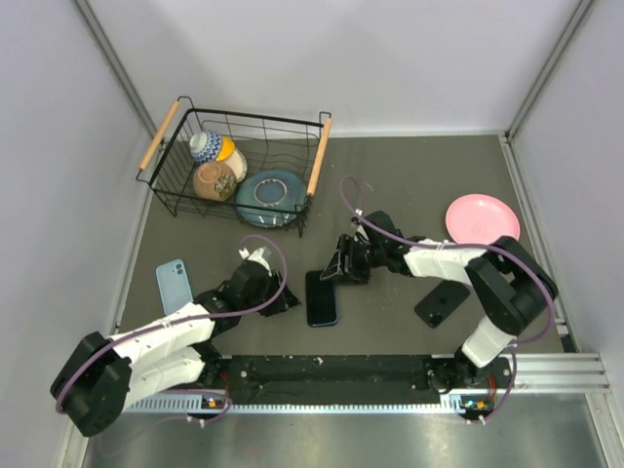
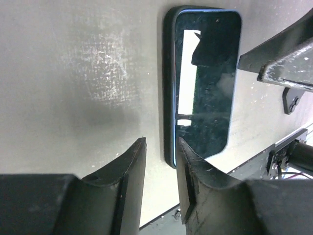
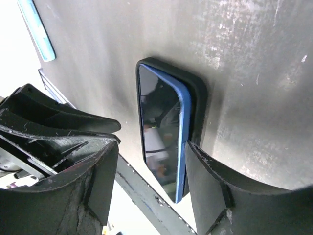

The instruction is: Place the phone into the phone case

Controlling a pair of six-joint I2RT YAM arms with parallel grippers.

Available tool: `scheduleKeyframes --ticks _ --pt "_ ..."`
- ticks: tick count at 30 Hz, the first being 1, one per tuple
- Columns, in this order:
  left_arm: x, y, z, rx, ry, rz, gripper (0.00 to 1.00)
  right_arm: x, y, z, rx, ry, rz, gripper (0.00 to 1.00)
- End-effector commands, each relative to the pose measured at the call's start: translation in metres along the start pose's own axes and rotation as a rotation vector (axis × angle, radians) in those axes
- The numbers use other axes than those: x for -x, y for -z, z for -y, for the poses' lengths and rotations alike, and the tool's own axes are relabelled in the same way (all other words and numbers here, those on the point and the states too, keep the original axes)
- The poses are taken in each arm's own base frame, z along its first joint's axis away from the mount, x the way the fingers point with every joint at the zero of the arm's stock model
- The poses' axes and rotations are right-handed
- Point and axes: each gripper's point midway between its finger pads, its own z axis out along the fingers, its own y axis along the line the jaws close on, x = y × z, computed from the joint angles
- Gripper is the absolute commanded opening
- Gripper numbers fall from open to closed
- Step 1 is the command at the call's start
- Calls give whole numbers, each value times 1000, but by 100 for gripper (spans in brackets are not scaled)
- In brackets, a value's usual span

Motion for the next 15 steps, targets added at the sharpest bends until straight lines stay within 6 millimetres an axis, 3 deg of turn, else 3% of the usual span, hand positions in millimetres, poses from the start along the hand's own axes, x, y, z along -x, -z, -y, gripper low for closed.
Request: scheduleKeyframes --ticks 1,4,10,15 --pt "18 6 16 -18 -23 49 38 12 18 -10 -44 100 67 59" --pt "22 6 24 -38 -42 45 43 6 16 -1 -65 102 47 62" --pt "23 -1 31 -45 -61 14 44 -12 6 12 -53 83 -3 58" --pt "14 -12 26 -36 -56 -34 43 -24 -2 9 -22 110 -14 58"
